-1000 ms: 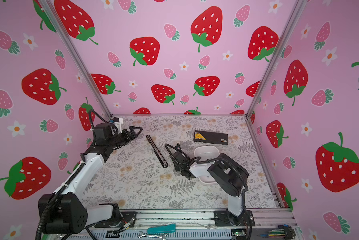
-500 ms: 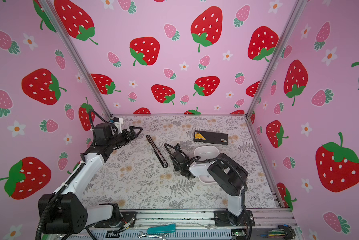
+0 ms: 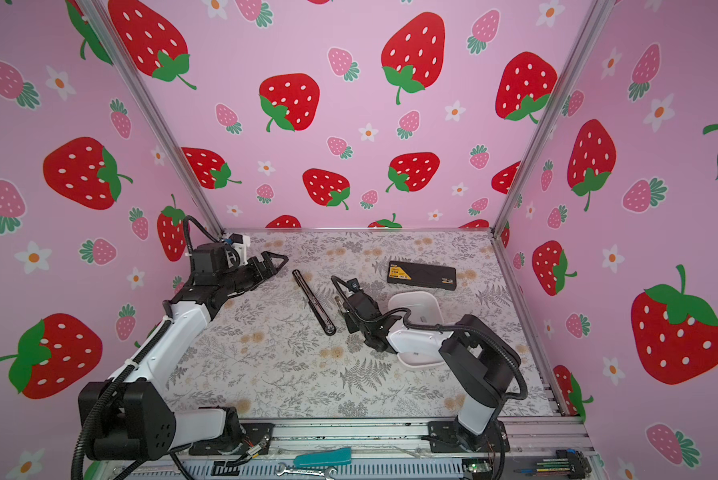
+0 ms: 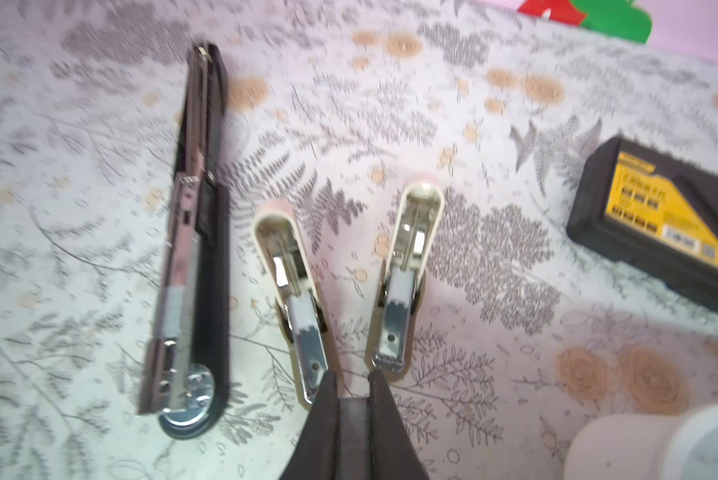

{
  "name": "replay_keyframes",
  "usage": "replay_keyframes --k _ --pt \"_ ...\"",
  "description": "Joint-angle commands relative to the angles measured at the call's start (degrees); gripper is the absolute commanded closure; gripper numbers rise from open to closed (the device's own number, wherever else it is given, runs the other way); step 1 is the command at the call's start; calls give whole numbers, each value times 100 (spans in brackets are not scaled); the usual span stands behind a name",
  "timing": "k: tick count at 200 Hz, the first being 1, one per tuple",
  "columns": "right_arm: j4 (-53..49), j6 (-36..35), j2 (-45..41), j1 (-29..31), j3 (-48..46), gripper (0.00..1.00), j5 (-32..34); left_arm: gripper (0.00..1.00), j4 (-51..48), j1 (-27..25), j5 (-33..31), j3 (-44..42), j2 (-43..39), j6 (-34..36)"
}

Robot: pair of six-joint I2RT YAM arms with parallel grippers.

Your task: Load the staples into the stapler

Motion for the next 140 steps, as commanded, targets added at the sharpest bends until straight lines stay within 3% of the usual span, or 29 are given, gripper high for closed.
replay_keyframes --k 1,22,68,140 --pt "605 -419 -128 -18 -78 87 -304 1 -392 -165 85 449 238 252" --pt "1060 -610 -73 -15 -151 87 -678 1 -545 -301 126 619 425 326" --pt "1552 -929 3 2 -409 87 -688 1 -960 -635 -282 854 550 598" --pt "2143 -1505 323 -19 -567 90 -1282 1 -1012 -691 -386 905 584 650"
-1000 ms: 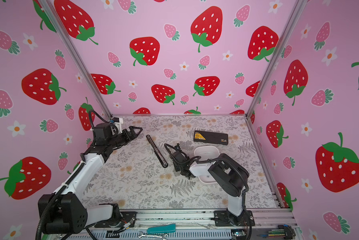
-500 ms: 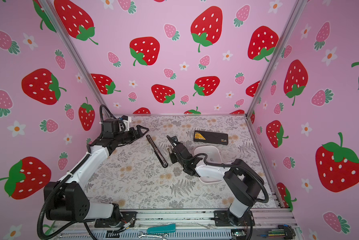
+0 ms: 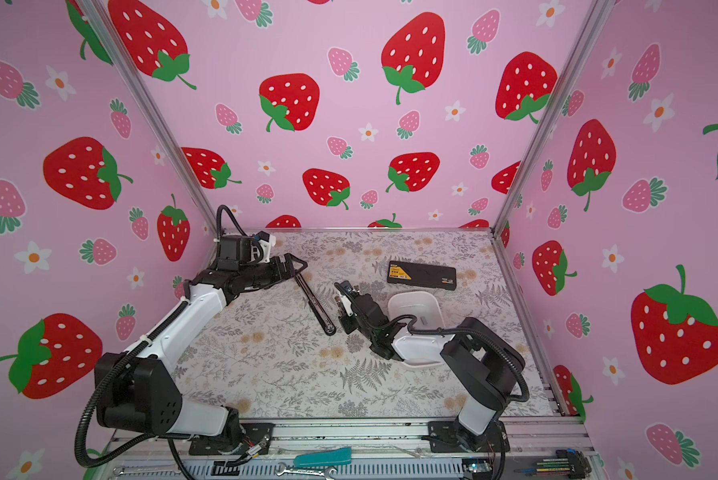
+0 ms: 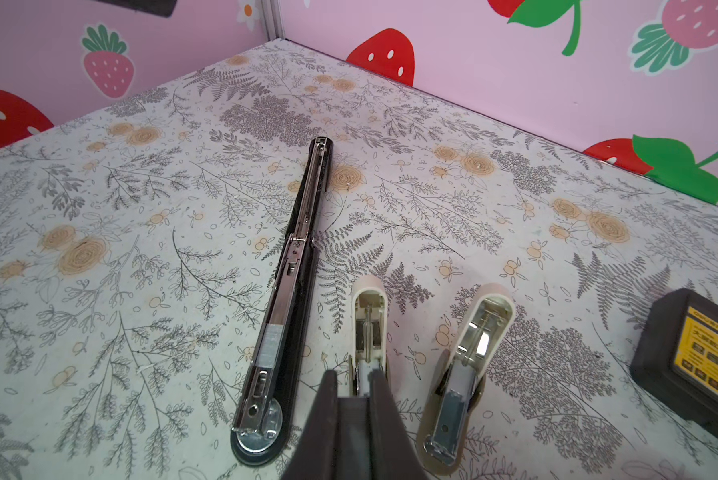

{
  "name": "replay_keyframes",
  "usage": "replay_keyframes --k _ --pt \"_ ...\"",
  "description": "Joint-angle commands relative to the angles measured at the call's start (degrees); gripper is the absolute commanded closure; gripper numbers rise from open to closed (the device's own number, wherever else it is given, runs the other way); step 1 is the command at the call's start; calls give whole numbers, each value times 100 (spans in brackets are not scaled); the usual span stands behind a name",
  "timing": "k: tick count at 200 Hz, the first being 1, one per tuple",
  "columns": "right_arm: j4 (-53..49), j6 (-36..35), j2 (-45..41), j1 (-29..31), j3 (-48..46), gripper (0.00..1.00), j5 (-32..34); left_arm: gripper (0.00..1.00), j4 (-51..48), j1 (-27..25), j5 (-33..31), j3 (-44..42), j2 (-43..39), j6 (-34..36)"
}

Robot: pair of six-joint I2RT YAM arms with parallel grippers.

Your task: Load the staples into the stapler

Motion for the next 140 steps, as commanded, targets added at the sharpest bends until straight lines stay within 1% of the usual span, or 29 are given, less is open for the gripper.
replay_keyframes --k 1,22,72,140 --pt "255 -297 215 -22 61 91 -323 1 -94 -24 -66 151 -107 86" --pt "265 -319 424 -49 165 92 -484 1 -112 -30 -68 176 -82 113" --pt "256 -355 758 -135 357 93 -866 1 -312 -34 -295 265 -50 220" --pt "282 -253 722 -338 217 94 -887 1 -275 -33 -286 223 -123 229"
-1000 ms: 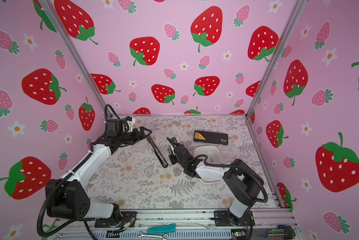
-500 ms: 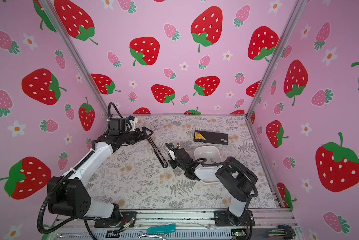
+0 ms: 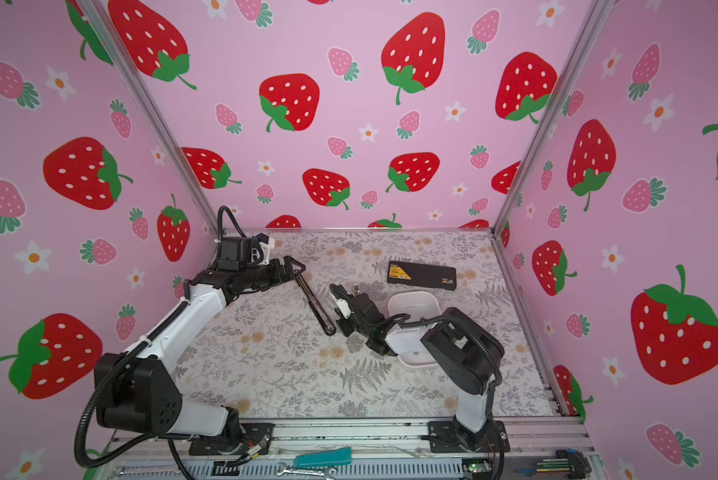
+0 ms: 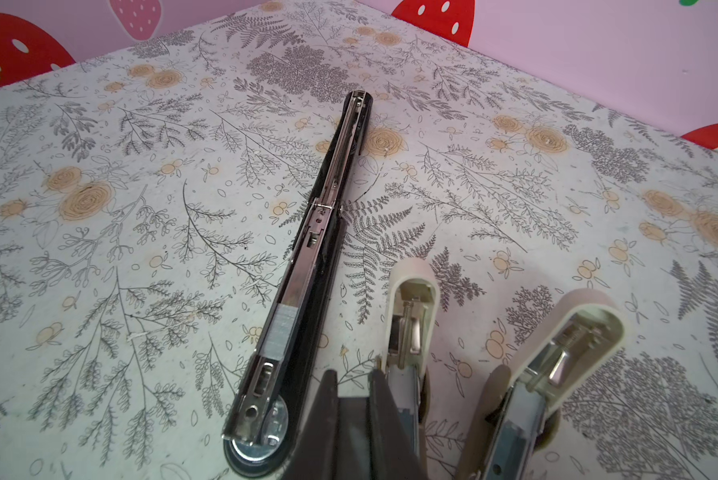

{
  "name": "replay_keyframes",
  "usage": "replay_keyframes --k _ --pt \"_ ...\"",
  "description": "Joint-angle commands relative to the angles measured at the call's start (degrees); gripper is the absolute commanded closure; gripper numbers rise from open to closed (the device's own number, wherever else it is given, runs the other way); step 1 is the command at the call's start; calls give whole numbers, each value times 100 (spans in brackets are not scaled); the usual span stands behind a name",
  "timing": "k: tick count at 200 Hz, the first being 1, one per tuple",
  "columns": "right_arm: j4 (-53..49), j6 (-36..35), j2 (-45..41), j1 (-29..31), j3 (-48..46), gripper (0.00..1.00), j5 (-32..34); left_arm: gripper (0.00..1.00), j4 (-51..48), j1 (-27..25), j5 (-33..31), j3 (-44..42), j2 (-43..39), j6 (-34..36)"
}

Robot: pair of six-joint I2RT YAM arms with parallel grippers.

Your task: Load the staples into the stapler

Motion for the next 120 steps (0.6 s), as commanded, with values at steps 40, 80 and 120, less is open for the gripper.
replay_keyframes --k 40,80,120 --pt "175 53 98 -117 -20 94 -76 1 -21 -23 -38 203 -144 78" --pt "202 94 171 -181 -13 94 -109 1 -32 -23 -40 220 -121 91" --pt "206 141 264 -220 13 94 -214 1 -15 -23 -12 221 -102 91"
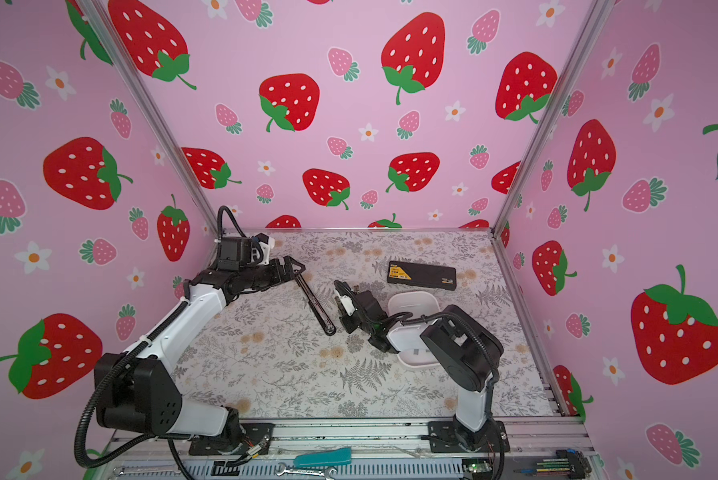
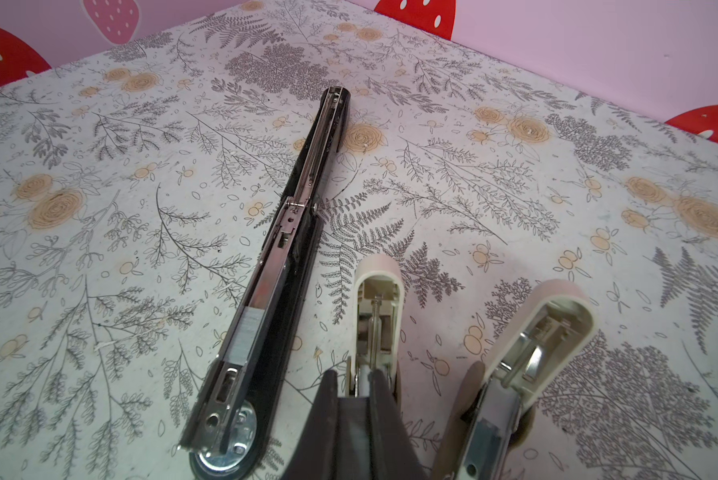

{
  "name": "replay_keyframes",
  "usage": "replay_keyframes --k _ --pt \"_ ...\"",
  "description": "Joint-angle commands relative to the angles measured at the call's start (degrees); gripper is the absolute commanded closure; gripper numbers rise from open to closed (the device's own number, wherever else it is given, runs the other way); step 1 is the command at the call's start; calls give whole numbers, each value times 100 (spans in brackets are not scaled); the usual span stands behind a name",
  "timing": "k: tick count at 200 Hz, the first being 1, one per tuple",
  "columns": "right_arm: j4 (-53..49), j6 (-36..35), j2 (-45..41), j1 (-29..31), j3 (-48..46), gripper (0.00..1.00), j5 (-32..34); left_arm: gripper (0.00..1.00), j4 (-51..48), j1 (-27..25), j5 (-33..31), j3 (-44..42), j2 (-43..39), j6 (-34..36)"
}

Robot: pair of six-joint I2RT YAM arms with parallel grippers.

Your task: Load the staples into the stapler

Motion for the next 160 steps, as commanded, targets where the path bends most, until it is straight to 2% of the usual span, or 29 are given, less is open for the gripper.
replay_keyframes --k 1,160 --pt "114 62 124 -35 13 94 -112 1 -15 -23 27 217 -99 67" --pt "130 128 392 -110 66 95 -244 1 -14 -23 5 239 -75 64"
